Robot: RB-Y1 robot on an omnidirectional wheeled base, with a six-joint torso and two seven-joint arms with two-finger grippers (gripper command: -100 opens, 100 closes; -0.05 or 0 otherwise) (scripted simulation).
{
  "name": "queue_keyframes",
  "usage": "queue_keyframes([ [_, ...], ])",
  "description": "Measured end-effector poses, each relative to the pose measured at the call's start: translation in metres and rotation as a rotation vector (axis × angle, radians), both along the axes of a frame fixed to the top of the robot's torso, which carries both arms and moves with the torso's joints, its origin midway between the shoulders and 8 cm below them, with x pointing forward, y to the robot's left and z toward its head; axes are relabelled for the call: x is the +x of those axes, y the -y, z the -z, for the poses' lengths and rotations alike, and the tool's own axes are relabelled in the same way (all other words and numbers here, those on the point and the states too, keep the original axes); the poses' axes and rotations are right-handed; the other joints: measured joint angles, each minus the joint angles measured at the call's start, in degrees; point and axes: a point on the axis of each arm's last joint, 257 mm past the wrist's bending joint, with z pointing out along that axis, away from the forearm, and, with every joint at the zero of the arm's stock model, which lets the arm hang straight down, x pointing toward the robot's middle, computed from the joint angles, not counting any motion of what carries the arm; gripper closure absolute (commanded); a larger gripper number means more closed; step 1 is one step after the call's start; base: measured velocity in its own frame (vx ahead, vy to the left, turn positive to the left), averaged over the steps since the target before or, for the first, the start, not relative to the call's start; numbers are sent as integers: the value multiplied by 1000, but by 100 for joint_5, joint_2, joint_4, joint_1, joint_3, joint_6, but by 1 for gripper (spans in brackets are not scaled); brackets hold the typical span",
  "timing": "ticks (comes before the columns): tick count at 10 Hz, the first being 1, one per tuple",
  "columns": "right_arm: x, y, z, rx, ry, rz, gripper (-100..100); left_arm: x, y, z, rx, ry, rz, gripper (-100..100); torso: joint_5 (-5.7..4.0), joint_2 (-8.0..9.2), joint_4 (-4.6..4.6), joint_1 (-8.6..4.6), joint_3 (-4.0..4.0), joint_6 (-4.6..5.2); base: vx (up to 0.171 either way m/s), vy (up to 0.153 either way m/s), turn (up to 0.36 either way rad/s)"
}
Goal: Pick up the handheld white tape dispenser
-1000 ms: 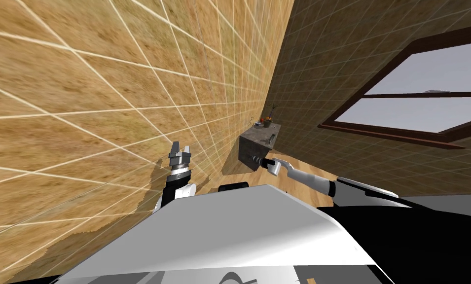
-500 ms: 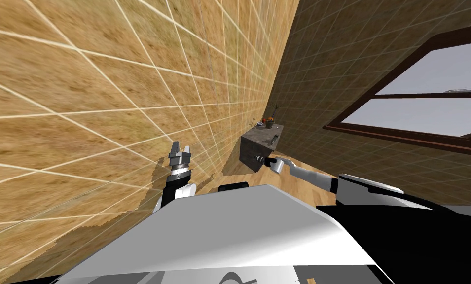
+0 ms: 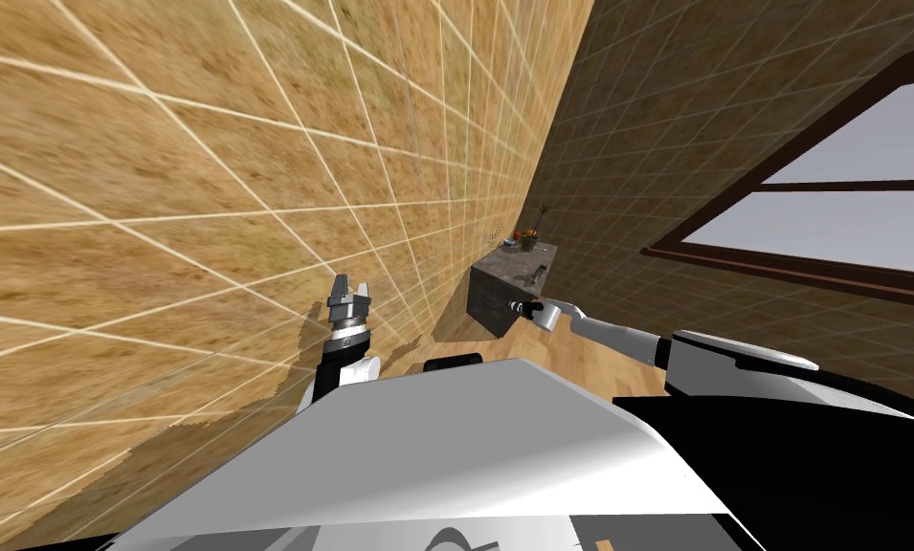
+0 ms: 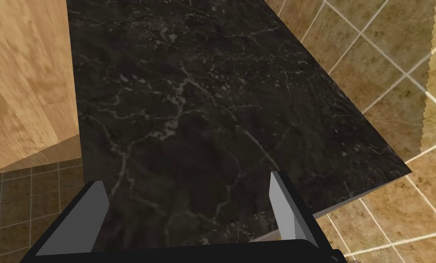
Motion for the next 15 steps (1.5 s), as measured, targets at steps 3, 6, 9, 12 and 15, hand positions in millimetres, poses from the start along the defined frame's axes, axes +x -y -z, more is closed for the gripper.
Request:
queue_keyframes([
  [3, 0, 63, -5, -108, -31, 76, -100, 0, 0, 0, 0, 0, 0, 0, -3, -15, -3, -14, -9, -1, 88, -45, 89],
  [6, -4, 104, -20, -190, -55, 141, -100, 0, 0, 0, 0, 0, 0, 0, -6, -7, -3, -16, -5, 1, 76, -67, 63],
  [9, -2, 161, -46, -289, -67, 224, -100, 0, 0, 0, 0, 0, 0, 0, -12, -38, -9, -49, -22, -1, 159, -149, 106],
  [12, -2, 208, -81, -371, -58, 293, -100, 0, 0, 0, 0, 0, 0, 0, -18, -38, -10, -69, -24, 2, 143, -192, 60],
  [15, -4, 217, -89, -387, -51, 303, -100, 0, 0, 0, 0, 0, 0, 0, -6, 7, -1, -1, 2, 2, 3, -41, 70],
])
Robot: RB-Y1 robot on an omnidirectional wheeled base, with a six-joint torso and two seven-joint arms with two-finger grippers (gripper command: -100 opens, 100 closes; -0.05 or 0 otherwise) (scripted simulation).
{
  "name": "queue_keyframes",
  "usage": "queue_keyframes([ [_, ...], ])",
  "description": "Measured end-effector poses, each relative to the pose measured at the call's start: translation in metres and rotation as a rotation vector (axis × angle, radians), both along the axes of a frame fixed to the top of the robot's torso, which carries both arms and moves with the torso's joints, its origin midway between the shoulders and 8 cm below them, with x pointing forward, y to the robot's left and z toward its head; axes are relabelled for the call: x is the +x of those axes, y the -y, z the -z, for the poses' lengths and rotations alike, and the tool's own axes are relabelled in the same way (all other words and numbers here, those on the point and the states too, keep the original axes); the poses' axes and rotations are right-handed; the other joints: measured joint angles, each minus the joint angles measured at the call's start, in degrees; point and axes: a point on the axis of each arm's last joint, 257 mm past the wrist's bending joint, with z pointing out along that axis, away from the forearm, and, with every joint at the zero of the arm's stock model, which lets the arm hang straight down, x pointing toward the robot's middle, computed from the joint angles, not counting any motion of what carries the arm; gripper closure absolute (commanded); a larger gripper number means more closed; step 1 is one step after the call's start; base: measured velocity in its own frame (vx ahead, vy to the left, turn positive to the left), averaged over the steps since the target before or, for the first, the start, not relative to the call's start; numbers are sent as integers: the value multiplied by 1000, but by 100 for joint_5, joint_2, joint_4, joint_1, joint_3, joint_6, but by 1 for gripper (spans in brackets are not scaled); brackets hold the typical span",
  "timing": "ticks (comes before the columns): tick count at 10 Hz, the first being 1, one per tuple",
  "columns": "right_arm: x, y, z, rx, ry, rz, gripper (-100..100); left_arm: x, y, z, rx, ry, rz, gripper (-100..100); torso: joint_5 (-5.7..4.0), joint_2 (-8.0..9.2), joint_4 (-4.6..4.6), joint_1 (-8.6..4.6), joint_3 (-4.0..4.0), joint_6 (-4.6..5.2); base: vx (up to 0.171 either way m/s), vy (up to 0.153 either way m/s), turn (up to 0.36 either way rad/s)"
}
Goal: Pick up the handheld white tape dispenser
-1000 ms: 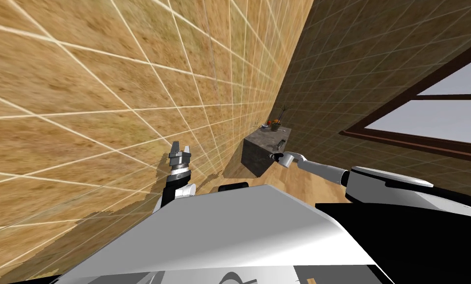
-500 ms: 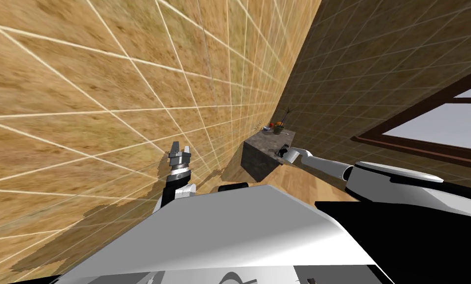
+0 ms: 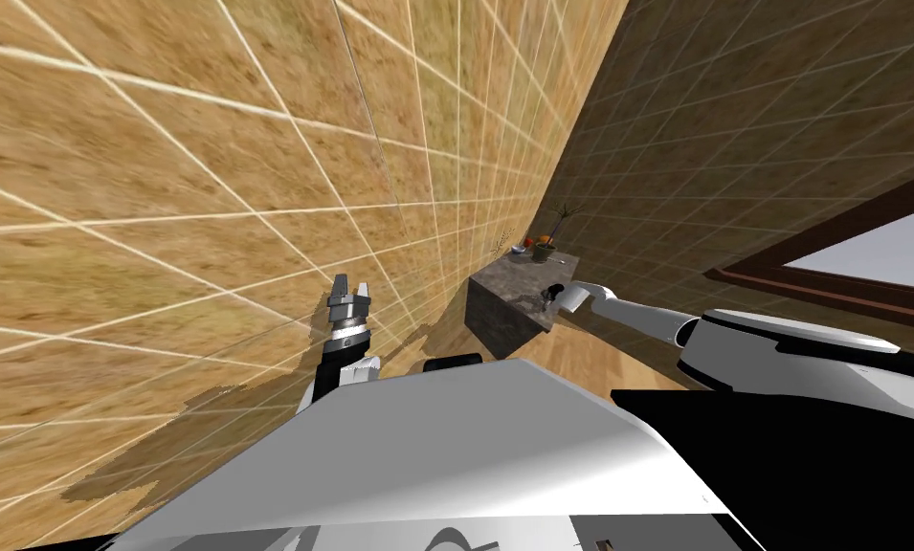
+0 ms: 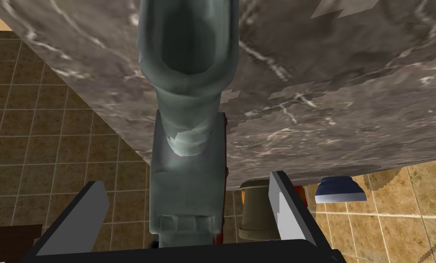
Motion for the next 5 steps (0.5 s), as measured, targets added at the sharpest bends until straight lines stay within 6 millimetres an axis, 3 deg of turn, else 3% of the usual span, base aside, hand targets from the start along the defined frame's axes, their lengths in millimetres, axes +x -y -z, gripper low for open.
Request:
queue_keyframes([
  [5, -13, 25, 3, -5, 7, 127, -100, 0, 0, 0, 0, 0, 0, 0, -4, 68, 16, -19, 40, -3, -151, -91, 314],
])
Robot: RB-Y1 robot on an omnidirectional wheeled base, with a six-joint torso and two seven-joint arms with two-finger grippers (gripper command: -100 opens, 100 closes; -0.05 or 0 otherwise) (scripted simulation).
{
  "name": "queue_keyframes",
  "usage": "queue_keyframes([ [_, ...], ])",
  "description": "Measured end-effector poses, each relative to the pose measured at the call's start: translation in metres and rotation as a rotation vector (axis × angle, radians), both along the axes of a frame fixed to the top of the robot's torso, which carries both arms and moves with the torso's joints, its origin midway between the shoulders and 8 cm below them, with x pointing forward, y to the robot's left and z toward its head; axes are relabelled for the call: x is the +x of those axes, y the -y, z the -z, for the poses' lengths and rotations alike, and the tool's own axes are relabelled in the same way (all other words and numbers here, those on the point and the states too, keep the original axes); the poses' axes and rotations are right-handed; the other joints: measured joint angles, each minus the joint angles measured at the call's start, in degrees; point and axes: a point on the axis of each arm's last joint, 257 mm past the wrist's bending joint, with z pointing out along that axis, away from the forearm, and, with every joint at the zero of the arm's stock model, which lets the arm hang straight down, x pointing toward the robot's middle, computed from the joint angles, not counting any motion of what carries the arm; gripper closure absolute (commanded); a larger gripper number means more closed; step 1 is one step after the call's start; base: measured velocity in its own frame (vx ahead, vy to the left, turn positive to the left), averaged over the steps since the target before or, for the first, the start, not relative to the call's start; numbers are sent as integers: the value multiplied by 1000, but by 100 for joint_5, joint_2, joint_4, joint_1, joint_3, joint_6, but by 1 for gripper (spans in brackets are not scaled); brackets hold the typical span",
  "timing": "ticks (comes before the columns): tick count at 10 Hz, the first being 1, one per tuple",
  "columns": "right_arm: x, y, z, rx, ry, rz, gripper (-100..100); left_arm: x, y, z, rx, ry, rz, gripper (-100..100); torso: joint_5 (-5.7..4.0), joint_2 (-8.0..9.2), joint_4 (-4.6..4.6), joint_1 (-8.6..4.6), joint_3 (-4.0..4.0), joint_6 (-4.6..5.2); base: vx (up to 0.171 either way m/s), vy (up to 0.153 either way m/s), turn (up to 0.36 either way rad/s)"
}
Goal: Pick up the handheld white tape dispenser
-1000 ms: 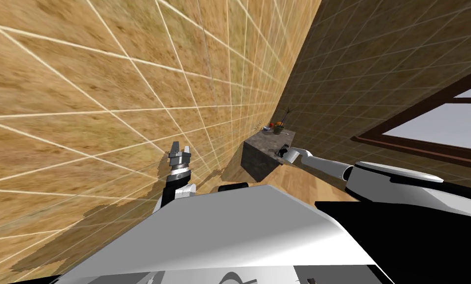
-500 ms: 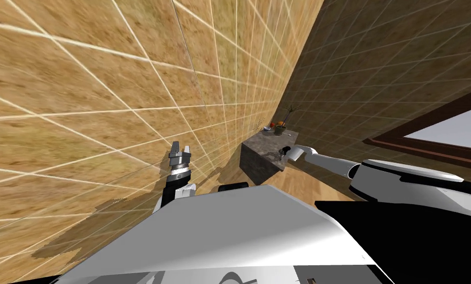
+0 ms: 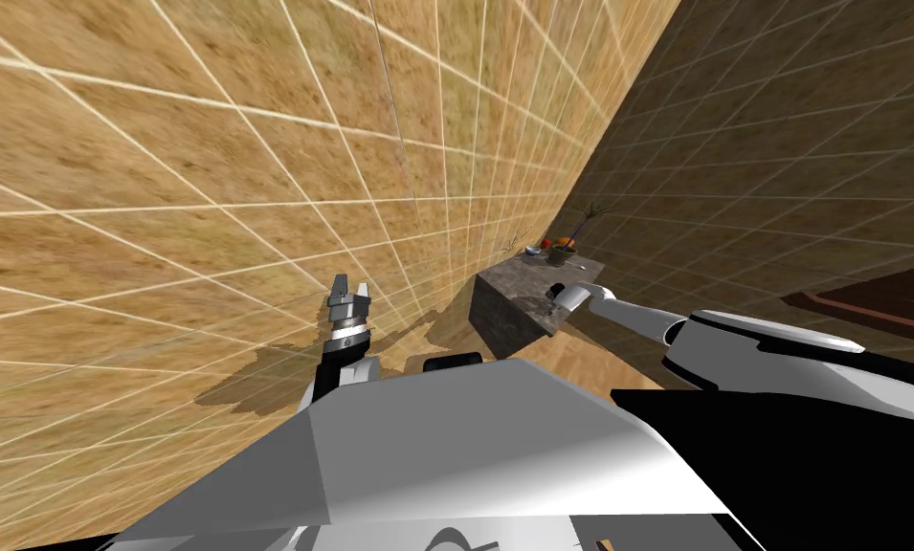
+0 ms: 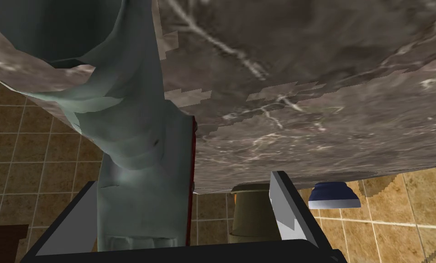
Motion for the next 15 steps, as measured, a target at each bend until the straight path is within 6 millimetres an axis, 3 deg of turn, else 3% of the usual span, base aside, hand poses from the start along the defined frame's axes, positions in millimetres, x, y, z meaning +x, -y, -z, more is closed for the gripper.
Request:
queue_keyframes([
  [5, -22, 25, 8, 1, -1, 148, -100, 0, 0, 0, 0, 0, 0, 0, 1, 0, 1, 8, 1, 3, -149, -56, 236],
  [6, -23, 26, 8, 1, -1, 154, 100, 0, 0, 0, 0, 0, 0, 0, 2, -27, -4, 13, -14, 7, -13, -3, -9],
  [10, -23, 26, 8, 2, -1, 154, 100, 0, 0, 0, 0, 0, 0, 0, 5, -65, -15, 20, -37, 4, -1, 0, 0],
  [11, -23, 26, 8, 2, -1, 154, 0, 0, 0, 0, 0, 0, 0, 0, 6, -66, -14, 21, -37, 4, 0, 0, 0],
  [12, -23, 26, 8, 2, -1, 154, 100, 0, 0, 0, 0, 0, 0, 0, 7, -65, -14, 22, -37, 4, 117, 37, -303],
  [15, -10, 14, 4, -3, -3, 72, 100, 0, 0, 0, 0, -1, -1, 0, 17, -133, -26, 52, -74, 7, 205, 75, -368],
])
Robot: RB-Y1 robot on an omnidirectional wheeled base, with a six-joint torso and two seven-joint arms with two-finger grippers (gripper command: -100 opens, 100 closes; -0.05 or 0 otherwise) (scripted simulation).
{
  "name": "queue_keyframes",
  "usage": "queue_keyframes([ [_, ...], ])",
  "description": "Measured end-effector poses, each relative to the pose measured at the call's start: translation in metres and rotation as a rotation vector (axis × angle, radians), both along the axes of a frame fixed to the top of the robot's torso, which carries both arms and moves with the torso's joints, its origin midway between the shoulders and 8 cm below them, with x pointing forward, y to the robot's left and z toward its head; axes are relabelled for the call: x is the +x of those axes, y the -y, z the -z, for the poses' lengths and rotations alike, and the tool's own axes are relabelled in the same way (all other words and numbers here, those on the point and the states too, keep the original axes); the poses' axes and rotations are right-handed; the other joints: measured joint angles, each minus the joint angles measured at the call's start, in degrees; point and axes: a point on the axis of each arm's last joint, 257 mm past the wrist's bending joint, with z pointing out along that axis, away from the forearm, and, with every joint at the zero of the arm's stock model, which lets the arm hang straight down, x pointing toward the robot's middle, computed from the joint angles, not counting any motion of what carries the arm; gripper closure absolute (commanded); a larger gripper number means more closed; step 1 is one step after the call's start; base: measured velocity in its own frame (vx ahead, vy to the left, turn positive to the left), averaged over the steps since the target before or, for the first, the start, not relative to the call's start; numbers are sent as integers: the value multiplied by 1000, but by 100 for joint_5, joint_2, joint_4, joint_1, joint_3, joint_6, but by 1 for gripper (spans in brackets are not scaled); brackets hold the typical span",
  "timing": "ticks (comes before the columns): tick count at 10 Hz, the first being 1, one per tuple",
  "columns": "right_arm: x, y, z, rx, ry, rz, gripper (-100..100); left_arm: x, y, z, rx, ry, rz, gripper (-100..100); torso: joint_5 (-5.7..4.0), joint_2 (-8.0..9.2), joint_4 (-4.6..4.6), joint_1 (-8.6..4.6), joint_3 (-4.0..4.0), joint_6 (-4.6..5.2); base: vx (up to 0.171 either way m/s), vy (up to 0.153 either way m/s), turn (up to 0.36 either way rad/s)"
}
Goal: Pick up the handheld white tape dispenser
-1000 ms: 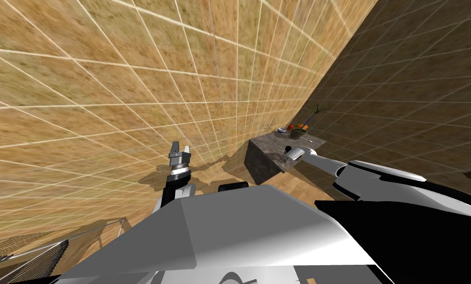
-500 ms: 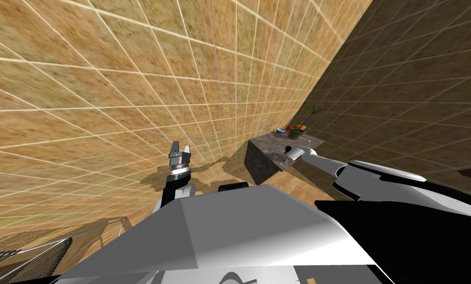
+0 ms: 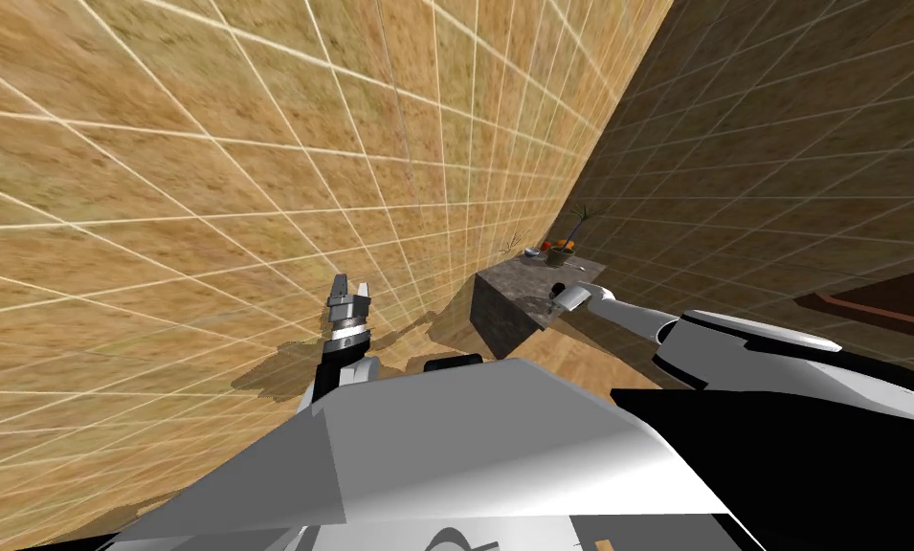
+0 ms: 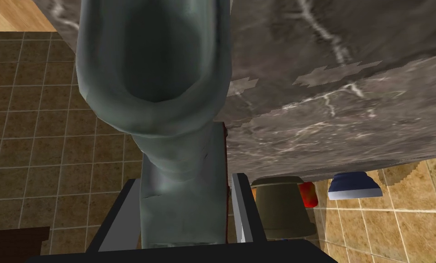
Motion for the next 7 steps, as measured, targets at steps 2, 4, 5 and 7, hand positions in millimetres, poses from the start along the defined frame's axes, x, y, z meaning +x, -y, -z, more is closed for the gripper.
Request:
queue_keyframes([
  [2, 8, -12, -4, 2, 2, -61, 100, 0, 0, 0, 0, 0, 0, 0, 2, 8, 2, -3, 4, 1, 164, 73, -271],
  [4, 15, -23, -6, 3, 0, -119, 100, 0, 0, 0, 0, 0, 0, 0, 2, 10, 2, 4, 5, -5, 150, 97, -301],
  [5, 19, -31, -8, 5, 0, -150, 100, 0, 0, 0, 0, 0, 0, 0, 4, 16, 4, 8, 9, -3, 141, 103, -344],
  [7, 22, -37, -7, 8, -4, -184, 0, 0, 0, 0, 0, 0, 0, 0, 4, 37, 9, -10, 20, -13, 34, 31, -35],
])
